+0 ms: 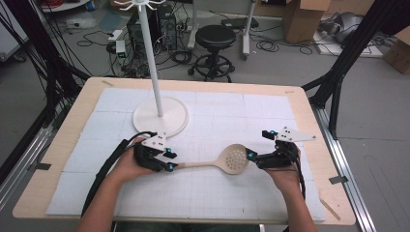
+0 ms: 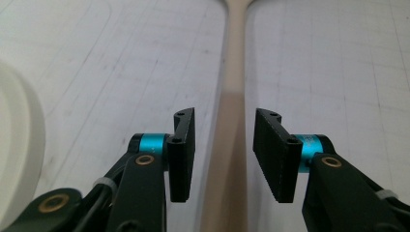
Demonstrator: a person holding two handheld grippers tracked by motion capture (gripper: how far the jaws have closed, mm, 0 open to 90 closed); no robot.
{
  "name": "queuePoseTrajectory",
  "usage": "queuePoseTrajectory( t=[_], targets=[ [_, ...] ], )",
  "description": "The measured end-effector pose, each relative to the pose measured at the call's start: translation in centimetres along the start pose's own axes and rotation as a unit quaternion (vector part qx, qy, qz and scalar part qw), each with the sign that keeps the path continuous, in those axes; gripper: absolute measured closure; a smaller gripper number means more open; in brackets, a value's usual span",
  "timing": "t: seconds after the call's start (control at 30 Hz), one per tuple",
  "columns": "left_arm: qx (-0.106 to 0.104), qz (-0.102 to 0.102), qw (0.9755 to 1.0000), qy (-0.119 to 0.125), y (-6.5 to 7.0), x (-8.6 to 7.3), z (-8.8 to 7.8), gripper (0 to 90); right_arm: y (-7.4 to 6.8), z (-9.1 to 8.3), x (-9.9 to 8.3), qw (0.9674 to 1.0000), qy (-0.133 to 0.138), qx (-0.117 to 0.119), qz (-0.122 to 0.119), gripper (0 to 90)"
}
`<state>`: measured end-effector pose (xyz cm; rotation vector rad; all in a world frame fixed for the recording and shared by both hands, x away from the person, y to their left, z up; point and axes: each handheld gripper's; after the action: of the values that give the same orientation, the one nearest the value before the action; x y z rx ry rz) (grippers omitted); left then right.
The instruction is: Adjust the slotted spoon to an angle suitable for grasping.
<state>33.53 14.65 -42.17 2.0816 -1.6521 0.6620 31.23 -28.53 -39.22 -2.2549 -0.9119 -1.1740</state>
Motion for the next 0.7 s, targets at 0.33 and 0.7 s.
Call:
queuePoseTrajectory(
  t=[0.33, 0.7],
  targets=[
    [0.0, 0.004, 0.9996, -0.027, 0.2, -1.7, 0.7, 62.4, -0.3, 0.3, 0.1, 1.0, -0.007, 0.001, -0.001, 1.1],
    [-0.002, 0.032, 0.9992, -0.024, -0.2, -0.6, 1.4, 67.1, -0.3, 0.4, 0.1, 1.0, -0.007, 0.002, -0.004, 1.1]
  ],
)
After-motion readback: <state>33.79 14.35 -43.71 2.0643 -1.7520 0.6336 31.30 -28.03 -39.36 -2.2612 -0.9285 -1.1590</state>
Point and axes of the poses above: each handheld gripper's, and its own axes: z roughly forward along the jaws, x roughly out of its top, y roughly to its right, and after that the axes turned 11 degrees about -y, right-handed
